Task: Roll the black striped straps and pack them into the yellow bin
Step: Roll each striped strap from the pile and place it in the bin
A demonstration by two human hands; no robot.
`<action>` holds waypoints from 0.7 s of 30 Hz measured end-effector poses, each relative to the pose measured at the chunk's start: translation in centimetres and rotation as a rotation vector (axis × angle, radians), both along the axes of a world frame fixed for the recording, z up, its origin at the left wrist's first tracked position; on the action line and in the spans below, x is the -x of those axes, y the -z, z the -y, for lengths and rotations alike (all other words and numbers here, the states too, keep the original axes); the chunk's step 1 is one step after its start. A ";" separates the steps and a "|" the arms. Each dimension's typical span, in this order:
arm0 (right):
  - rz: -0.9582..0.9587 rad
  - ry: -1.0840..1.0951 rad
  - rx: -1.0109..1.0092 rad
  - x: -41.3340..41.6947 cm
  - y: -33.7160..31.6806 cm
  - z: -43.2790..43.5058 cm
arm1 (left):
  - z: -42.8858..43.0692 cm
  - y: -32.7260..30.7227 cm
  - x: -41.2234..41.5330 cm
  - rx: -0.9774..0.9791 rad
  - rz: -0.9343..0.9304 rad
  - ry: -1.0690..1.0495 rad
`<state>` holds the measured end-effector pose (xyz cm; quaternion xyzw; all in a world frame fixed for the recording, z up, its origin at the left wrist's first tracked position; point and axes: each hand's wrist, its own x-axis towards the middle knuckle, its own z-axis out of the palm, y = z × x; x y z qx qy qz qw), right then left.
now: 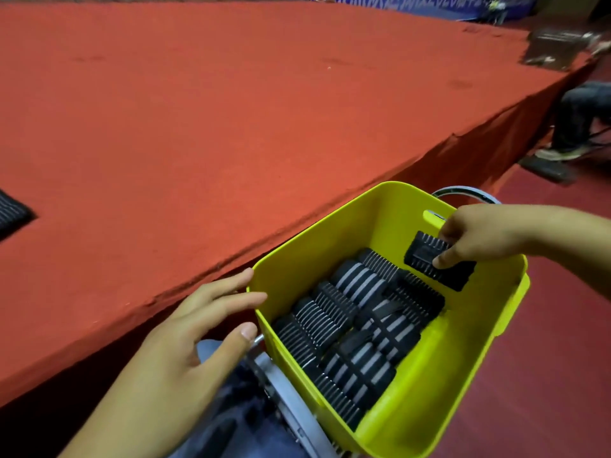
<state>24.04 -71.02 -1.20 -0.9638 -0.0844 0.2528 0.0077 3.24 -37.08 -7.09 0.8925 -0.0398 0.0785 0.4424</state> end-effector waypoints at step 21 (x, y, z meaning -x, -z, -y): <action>0.212 -0.008 0.246 -3.9 7.4 -9.3 | 0.0 0.6 0.0 -0.002 0.024 0.032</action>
